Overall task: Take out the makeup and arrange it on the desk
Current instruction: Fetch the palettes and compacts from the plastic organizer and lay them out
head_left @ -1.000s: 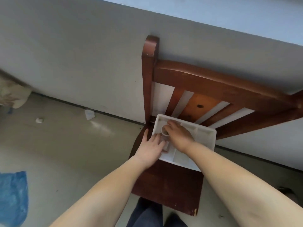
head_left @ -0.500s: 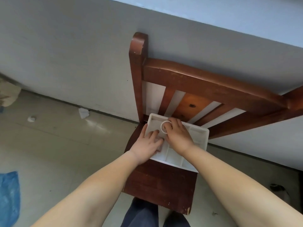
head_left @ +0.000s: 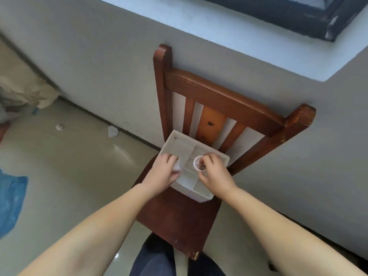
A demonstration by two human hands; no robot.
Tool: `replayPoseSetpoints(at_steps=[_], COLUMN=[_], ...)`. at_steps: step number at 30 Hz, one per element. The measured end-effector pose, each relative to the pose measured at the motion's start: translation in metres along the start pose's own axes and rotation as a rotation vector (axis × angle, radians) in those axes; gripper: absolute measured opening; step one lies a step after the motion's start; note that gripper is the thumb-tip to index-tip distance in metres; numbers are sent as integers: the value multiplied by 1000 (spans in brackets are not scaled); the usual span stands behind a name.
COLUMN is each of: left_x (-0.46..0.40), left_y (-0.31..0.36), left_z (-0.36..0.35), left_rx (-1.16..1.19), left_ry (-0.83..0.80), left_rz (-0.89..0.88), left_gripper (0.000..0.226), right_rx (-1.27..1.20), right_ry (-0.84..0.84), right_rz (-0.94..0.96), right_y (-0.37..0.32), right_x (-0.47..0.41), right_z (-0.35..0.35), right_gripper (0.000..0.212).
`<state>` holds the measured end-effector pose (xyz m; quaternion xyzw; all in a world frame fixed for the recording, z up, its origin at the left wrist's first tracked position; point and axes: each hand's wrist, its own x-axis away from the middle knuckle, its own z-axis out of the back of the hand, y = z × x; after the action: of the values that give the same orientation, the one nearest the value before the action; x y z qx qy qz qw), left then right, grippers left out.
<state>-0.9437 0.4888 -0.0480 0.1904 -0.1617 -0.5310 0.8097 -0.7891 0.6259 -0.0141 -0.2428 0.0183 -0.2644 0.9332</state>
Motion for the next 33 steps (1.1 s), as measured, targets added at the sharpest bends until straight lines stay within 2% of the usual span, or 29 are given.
replayPoseSetpoints(at_steps=[3, 8, 17, 23, 33], left_x=[51, 146, 382, 565, 877], left_y=[23, 33, 15, 19, 49], left_z=[11, 33, 58, 40, 10], left_rx=[114, 132, 127, 119, 45], left_ry=[131, 296, 689, 842, 914], left_rz=[142, 429, 937, 1195, 1440], left_gripper=[49, 51, 49, 49, 48], right_rx=[6, 22, 81, 96, 106], right_ry=[-30, -120, -417, -526, -699], right_rz=[122, 360, 908, 1249, 1518], right_y=[-19, -77, -267, -388, -575], right_x=[15, 30, 96, 203, 445], right_z=[5, -7, -87, -165, -296], right_gripper=[23, 28, 24, 29, 36])
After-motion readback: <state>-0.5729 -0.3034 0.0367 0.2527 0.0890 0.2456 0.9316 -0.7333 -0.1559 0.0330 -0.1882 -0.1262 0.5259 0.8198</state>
